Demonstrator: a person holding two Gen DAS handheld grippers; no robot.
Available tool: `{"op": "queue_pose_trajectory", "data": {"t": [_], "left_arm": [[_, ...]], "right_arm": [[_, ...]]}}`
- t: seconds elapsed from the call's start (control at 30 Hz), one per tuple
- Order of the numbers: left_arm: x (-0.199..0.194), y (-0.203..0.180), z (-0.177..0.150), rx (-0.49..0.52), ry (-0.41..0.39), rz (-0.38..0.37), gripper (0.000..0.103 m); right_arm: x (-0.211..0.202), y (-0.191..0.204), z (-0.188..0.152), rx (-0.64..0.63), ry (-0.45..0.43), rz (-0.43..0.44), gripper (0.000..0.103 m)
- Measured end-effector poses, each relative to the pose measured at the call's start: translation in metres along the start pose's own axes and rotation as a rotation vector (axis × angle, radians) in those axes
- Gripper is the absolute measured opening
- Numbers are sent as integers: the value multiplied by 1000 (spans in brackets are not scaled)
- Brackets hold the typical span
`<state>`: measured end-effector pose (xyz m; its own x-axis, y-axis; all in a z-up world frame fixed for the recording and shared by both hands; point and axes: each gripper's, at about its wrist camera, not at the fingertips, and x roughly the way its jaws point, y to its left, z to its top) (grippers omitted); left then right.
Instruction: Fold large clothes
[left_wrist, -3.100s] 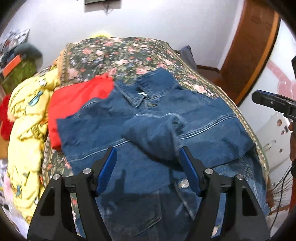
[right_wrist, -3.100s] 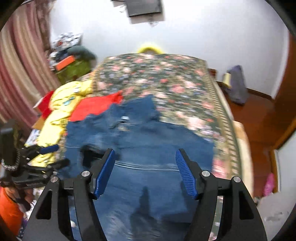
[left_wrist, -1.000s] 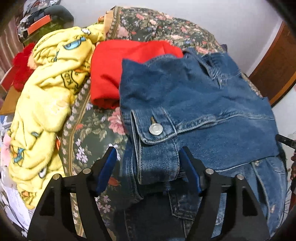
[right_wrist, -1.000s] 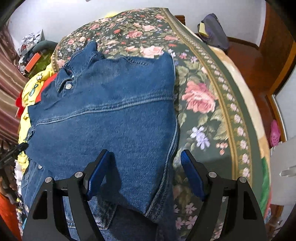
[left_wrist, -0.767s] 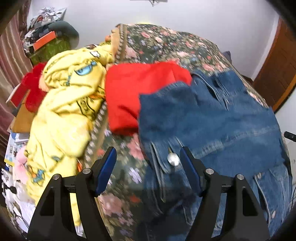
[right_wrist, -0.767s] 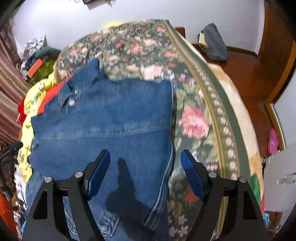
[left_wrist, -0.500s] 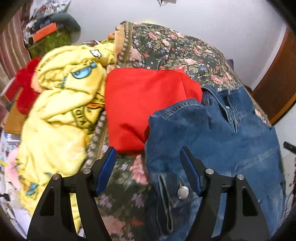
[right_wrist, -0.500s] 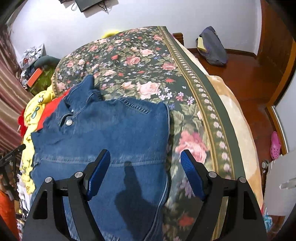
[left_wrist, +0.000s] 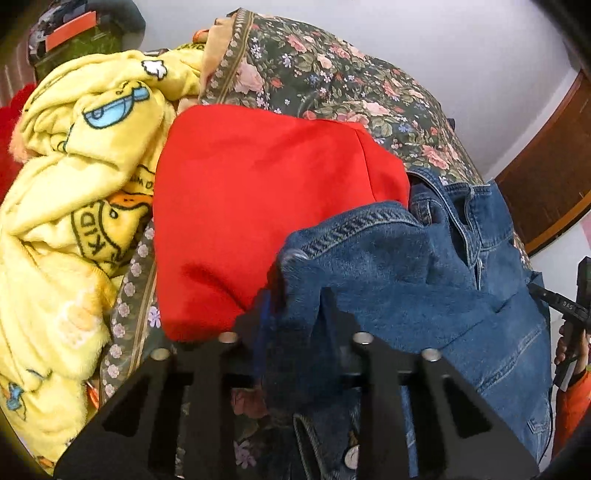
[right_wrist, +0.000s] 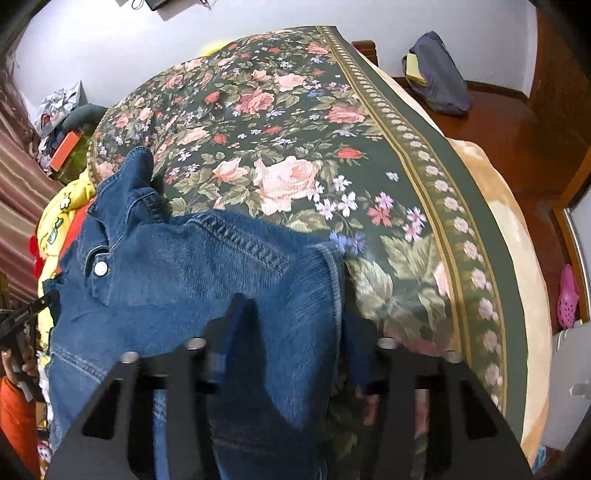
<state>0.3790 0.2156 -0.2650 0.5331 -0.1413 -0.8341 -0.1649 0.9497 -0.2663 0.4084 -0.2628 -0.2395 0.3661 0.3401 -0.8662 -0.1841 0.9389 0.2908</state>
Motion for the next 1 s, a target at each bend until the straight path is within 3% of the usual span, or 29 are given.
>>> {"op": "queue_pose_trajectory", "data": {"t": [0.07,0.1,0.33,0.63,0.87,1.0], "left_arm": [[-3,-5,2,11,-11,8,10],[-6,-9,4,19,-19,21,9],[-61,-53,19,142,-141,111,8],[-139,-101,40,256,-350,133,8],[-132,-103,73,254,-400,155,8],[-90,-86,98,218,-338,215,8]], "right_arm": [[-2,-1,2,6,1,17,13],[-5,-1,4,8,-7,29,11],[-50,20,17,-71,-127,36,9],[-115,72,41,-222,-313,52,9],[-111,92,78,-258,-380,15,9],[-76,88,99,-244,-331,-24,9]]}}
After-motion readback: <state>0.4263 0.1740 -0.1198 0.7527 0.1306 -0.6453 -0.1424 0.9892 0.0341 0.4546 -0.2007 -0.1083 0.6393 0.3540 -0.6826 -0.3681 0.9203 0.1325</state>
